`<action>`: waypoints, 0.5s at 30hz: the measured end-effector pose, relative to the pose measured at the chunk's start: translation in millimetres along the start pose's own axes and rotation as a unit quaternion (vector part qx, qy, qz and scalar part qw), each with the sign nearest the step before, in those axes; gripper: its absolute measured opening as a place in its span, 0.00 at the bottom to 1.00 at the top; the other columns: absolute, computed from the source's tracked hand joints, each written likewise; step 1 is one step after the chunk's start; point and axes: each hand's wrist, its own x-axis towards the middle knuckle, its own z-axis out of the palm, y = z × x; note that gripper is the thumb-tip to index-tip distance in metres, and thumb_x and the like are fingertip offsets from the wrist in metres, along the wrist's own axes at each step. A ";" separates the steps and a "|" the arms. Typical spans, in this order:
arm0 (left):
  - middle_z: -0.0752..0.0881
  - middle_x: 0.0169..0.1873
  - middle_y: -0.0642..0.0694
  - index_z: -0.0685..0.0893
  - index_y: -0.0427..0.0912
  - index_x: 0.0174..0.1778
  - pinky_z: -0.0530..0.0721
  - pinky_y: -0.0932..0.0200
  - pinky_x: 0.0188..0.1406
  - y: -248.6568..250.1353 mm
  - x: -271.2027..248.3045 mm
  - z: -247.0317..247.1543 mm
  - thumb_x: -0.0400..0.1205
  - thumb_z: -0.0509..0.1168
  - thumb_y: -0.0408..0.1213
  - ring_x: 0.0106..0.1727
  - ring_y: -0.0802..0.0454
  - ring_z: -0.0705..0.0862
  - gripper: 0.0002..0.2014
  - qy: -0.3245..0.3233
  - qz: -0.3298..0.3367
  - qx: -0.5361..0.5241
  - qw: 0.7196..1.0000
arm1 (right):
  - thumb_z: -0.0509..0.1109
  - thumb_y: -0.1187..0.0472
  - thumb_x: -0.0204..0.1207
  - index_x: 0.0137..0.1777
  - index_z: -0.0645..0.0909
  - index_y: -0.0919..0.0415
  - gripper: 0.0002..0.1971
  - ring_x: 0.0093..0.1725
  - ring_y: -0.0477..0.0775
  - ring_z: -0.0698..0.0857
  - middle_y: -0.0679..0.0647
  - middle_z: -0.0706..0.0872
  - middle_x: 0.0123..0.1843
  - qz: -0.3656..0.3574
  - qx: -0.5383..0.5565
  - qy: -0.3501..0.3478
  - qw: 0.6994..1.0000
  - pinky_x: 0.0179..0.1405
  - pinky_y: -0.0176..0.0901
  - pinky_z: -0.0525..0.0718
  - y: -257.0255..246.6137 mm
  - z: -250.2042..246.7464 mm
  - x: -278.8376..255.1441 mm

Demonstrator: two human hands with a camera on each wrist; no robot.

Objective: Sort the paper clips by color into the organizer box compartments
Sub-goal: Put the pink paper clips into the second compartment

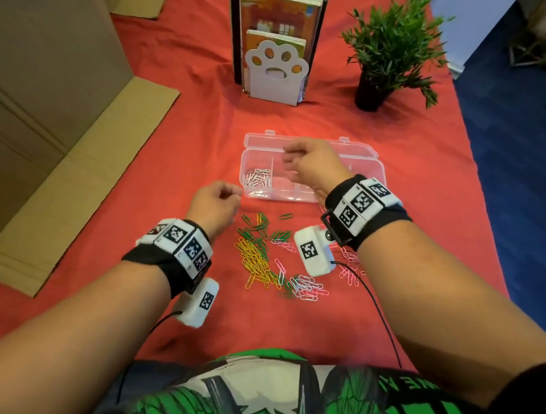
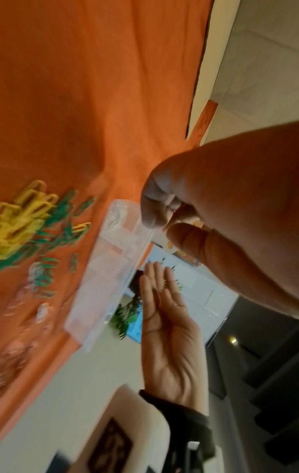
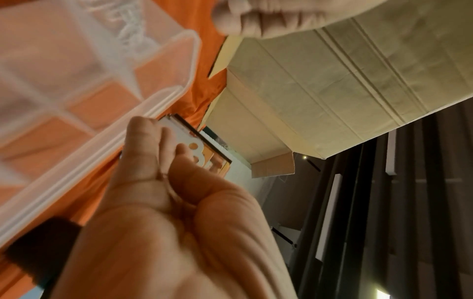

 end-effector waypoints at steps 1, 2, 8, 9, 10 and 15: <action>0.80 0.29 0.51 0.80 0.50 0.35 0.78 0.59 0.36 -6.7 -6.3 4.2 0.78 0.64 0.28 0.29 0.55 0.77 0.11 -0.027 0.014 0.036 0.999 | 0.55 0.78 0.76 0.59 0.79 0.70 0.17 0.35 0.48 0.85 0.59 0.82 0.45 -0.003 -0.019 -0.004 1.000 0.42 0.48 0.82 5.6 -5.7 -9.4; 0.81 0.29 0.51 0.82 0.49 0.35 0.78 0.58 0.39 -12.4 -12.7 9.3 0.77 0.66 0.29 0.30 0.55 0.78 0.09 -0.059 0.028 0.073 0.995 | 0.58 0.76 0.77 0.56 0.81 0.68 0.13 0.35 0.49 0.84 0.59 0.83 0.43 -0.013 -0.061 -0.008 0.998 0.43 0.49 0.82 12.8 -12.0 -18.8; 0.91 0.44 0.45 0.90 0.44 0.49 0.82 0.60 0.52 -28.0 -46.9 47.5 0.74 0.70 0.34 0.46 0.51 0.86 0.09 -0.222 0.111 0.285 0.926 | 0.66 0.64 0.75 0.46 0.85 0.62 0.06 0.42 0.53 0.82 0.54 0.86 0.39 -0.011 -0.333 -0.092 0.938 0.40 0.38 0.74 84.5 -33.5 -83.3; 0.91 0.46 0.44 0.90 0.45 0.50 0.81 0.60 0.52 -27.9 -51.1 52.9 0.74 0.70 0.35 0.49 0.49 0.86 0.10 -0.236 0.132 0.320 0.908 | 0.67 0.63 0.74 0.46 0.85 0.61 0.06 0.43 0.53 0.82 0.55 0.85 0.41 -0.002 -0.355 -0.100 0.929 0.41 0.38 0.74 98.6 -33.0 -92.7; 0.90 0.47 0.44 0.90 0.46 0.51 0.78 0.61 0.52 -28.9 -53.9 57.9 0.74 0.70 0.36 0.51 0.48 0.86 0.10 -0.246 0.157 0.349 0.890 | 0.68 0.62 0.74 0.47 0.84 0.60 0.06 0.44 0.54 0.82 0.55 0.84 0.42 0.001 -0.369 -0.106 0.923 0.44 0.39 0.76 111.9 -31.9 -101.2; 0.83 0.47 0.42 0.88 0.49 0.51 0.74 0.58 0.51 -36.1 -55.6 68.0 0.69 0.74 0.43 0.51 0.44 0.81 0.14 -0.241 0.211 0.425 0.846 | 0.73 0.53 0.70 0.59 0.80 0.57 0.18 0.54 0.61 0.79 0.59 0.77 0.52 -0.064 -0.392 -0.081 0.914 0.59 0.50 0.78 155.6 -15.9 -122.4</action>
